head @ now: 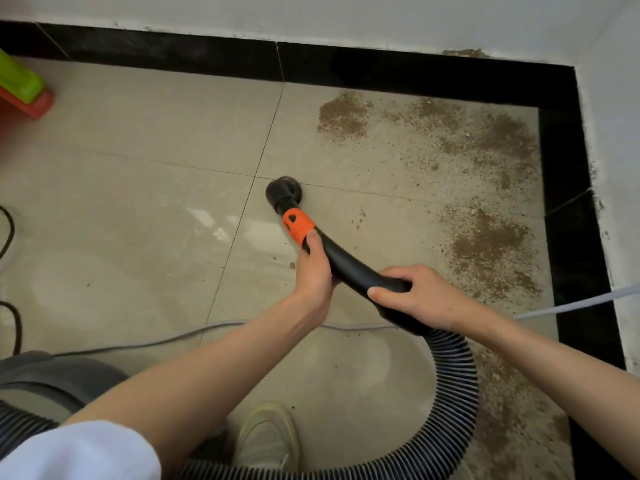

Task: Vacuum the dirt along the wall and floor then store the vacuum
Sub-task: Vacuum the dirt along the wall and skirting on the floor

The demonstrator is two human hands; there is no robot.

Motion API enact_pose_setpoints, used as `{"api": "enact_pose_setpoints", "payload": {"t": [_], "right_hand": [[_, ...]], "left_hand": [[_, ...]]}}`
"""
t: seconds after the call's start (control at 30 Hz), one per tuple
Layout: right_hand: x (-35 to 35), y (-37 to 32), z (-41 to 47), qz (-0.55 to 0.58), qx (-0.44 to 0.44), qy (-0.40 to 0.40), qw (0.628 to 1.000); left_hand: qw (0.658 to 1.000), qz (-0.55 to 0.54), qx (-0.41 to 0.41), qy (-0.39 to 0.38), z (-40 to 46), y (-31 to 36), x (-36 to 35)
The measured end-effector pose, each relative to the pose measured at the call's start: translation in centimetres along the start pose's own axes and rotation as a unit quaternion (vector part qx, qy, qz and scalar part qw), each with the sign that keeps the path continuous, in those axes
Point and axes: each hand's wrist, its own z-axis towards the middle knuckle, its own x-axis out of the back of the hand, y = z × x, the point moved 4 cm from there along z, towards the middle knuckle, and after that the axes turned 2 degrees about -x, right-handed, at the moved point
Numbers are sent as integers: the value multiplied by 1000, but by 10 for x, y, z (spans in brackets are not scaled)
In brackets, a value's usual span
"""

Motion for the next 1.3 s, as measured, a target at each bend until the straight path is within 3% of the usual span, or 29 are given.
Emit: {"api": "enact_pose_setpoints", "payload": {"t": [0.2, 0.37, 1.03, 1.3], "right_hand": [[32, -4, 25, -56, -7, 37, 998], [57, -15, 58, -71, -4, 46, 996], [118, -18, 168, -43, -1, 116, 992], [108, -16, 175, -19, 5, 129, 991]], "left_hand": [[999, 42, 11, -19, 34, 18, -34], [999, 34, -1, 9, 65, 39, -56], [995, 89, -32, -20, 172, 108, -132], [992, 120, -41, -15, 184, 109, -127]]}}
